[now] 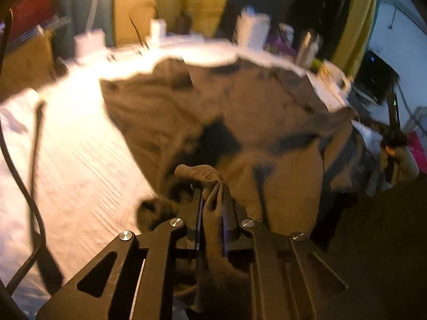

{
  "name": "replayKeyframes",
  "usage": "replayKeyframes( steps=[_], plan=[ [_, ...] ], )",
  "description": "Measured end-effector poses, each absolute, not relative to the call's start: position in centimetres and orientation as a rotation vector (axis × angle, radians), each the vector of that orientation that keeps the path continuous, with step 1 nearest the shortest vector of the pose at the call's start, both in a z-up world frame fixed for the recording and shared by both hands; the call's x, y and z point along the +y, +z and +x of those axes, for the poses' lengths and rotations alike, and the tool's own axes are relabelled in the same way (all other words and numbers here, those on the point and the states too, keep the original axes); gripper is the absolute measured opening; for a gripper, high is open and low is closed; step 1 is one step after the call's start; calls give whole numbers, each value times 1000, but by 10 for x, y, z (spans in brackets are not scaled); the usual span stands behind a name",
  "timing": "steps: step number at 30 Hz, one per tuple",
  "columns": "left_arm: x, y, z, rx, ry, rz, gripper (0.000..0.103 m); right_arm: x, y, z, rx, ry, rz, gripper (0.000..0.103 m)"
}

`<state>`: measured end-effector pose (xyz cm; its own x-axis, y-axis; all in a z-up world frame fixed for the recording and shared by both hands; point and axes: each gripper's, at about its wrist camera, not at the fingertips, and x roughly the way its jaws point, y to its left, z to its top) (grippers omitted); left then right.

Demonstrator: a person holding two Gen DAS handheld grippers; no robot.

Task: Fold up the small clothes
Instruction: 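Lift the hem with the left gripper and fold it toward the collar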

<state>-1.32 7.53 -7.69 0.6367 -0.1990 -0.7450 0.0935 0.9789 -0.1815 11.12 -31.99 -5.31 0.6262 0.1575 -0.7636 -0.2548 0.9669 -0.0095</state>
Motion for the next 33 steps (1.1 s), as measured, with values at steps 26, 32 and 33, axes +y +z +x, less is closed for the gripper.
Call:
replayKeyframes(
  steps=[26, 32, 33],
  plan=[
    [87, -8, -17, 521, 2, -82, 9, -313, -69, 157, 890, 388, -3, 11],
    [91, 6, -17, 460, 25, -79, 9, -314, -45, 149, 821, 377, -3, 7],
    [91, 8, -17, 453, 26, -76, 9, -314, -38, 148, 803, 373, -4, 7]
  ],
)
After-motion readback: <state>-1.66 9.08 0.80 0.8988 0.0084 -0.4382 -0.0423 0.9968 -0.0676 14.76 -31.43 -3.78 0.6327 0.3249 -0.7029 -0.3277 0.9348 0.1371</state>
